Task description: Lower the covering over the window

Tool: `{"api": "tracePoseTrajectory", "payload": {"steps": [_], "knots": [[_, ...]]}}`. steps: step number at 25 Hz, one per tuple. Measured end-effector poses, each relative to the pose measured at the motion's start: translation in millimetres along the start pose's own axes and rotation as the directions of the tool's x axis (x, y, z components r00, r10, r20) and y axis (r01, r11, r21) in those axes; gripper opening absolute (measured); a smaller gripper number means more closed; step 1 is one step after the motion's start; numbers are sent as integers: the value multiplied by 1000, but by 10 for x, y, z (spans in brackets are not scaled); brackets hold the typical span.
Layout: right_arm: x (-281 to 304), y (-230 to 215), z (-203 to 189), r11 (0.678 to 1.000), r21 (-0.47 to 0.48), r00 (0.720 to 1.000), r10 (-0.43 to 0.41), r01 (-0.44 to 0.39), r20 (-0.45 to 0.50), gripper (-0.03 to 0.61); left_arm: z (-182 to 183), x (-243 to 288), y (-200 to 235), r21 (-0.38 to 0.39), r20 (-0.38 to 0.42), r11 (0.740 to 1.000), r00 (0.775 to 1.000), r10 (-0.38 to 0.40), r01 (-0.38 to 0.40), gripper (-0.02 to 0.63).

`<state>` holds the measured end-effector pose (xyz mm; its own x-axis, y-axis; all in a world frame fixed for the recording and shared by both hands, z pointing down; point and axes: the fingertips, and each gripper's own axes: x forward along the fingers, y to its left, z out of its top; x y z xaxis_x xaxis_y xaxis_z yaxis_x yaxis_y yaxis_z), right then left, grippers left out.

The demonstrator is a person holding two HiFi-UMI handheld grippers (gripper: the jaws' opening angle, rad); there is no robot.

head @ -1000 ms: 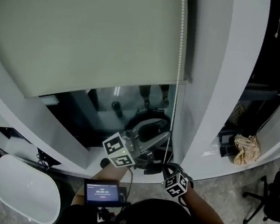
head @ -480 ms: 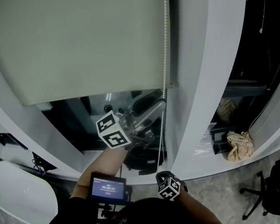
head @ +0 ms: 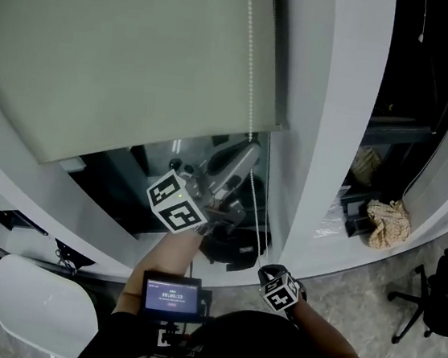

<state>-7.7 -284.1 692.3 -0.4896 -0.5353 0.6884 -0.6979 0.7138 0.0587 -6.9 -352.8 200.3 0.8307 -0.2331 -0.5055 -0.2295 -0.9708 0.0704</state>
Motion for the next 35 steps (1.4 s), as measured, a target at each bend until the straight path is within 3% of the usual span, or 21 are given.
{"api": "tracePoseTrajectory", "payload": {"steps": [3, 6, 7, 9, 11, 12, 14, 15, 17, 19, 22, 26, 31, 32, 34, 35], "knots": [[-177, -306, 89, 962, 274, 990, -48, 9, 136, 38, -414, -150, 167, 104, -161, 991, 981, 106, -90, 9], [-592, -682, 379, 889, 457, 927, -161, -13, 340, 78, -1401, -562, 404, 81, -350, 980, 916, 197, -180, 9], [-773, -783, 511, 873, 487, 890, -201, -26, 408, 83, -1806, -774, 453, 50, -420, 973, 879, 224, -224, 9], [-1158, -897, 855, 854, 513, 800, -250, -83, 545, 83, -2695, -1283, 418, -12, -584, 949, 773, 248, -314, 9], [-1536, -919, 1283, 866, 481, 710, -254, -136, 657, 81, -3527, -1811, 186, -102, -729, 910, 653, 206, -402, 9], [-1721, -912, 1509, 880, 449, 670, -242, -153, 702, 83, -3856, -2033, 14, -153, -779, 886, 605, 163, -437, 9], [-2095, -861, 1985, 908, 372, 591, -196, -191, 783, 86, -4301, -2357, -358, -225, -842, 854, 534, 72, -468, 9], [-2283, -816, 2222, 923, 326, 554, -165, -205, 816, 86, -4423, -2465, -521, -246, -855, 849, 517, 37, -468, 9], [-2667, -752, 2663, 950, 236, 483, -111, -205, 869, 111, -4535, -2574, -713, -272, -852, 847, 524, 10, -458, 11], [-3040, -791, 3034, 962, 188, 419, -90, -198, 903, 115, -4596, -2615, -740, -255, -849, 862, 529, 17, -437, 11], [-3441, -911, 3490, 966, 162, 361, -80, -201, 929, 118, -4573, -2634, -749, -244, -855, 875, 518, 8, -417, 11], [-3629, -904, 3891, 984, 88, 363, -27, -152, 931, 129, -4522, -2623, -793, -258, -849, 869, 529, 5, -423, 11], [-3711, -852, 4105, 988, 52, 360, 4, -145, 933, 113, -4513, -2628, -888, -277, -844, 871, 536, -19, -405, 11], [-3730, -839, 4136, 992, 43, 367, 3, -115, 930, 41, -4509, -2644, -876, -278, -842, 870, 539, -17, -407, 11], [-3757, -800, 4169, 1000, 6, 395, -14, 22, 919, 17, -4475, -2672, -864, -298, -830, 863, 558, -22, -409, 12], [-3775, -775, 4169, 990, -23, 403, -34, 136, 914, 15, -4436, -2676, -875, -316, -818, 860, 575, -33, -401, 12]]}}
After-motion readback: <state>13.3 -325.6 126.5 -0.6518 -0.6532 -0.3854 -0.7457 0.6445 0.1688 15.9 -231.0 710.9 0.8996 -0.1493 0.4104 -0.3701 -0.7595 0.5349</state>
